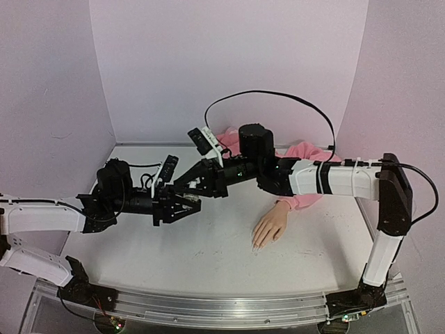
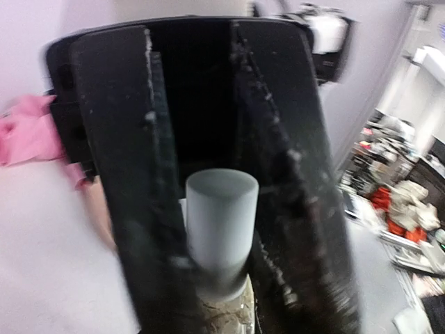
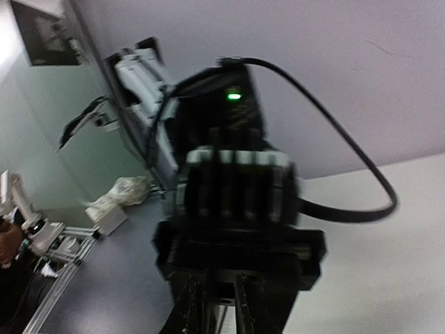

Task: Paint the nails

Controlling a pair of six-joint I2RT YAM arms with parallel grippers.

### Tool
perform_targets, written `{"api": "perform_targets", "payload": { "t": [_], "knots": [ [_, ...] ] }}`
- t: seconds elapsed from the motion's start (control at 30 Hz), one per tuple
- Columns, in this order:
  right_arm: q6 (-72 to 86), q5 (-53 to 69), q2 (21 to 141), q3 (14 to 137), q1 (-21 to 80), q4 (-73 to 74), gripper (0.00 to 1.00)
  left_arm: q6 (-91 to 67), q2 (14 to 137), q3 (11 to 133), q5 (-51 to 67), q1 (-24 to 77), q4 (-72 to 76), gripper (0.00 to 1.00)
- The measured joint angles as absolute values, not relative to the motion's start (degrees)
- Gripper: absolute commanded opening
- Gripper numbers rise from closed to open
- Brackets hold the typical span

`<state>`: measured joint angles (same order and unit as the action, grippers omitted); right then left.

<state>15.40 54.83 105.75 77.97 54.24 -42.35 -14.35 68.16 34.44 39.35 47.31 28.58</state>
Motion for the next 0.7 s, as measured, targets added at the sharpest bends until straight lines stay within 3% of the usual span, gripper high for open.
{"api": "perform_targets", "payload": {
  "t": [0.13, 0.3, 0.47, 0.7],
  "knots": [
    [13.67, 58.76, 105.6, 77.93, 55.37, -44.14, 0.54, -14.79, 67.0, 32.91, 43.27, 47.64, 31.51, 0.0],
    [15.79, 43.24, 103.83, 75.96, 55.72, -41.19, 0.86, -10.15, 64.9, 32.95, 21.1, 49.8, 26.15, 0.0],
    [18.96, 28.8, 102.19, 75.61, 54.87, -34.39, 0.89, -6.17, 65.06, 34.28, -0.6, 51.75, 18.87, 0.0],
    [25.17, 17.85, 102.32, 76.93, 54.78, -28.51, 0.71, -5.56, 65.98, 34.5, -13.58, 52.6, 15.92, 0.0]
  ]
}}
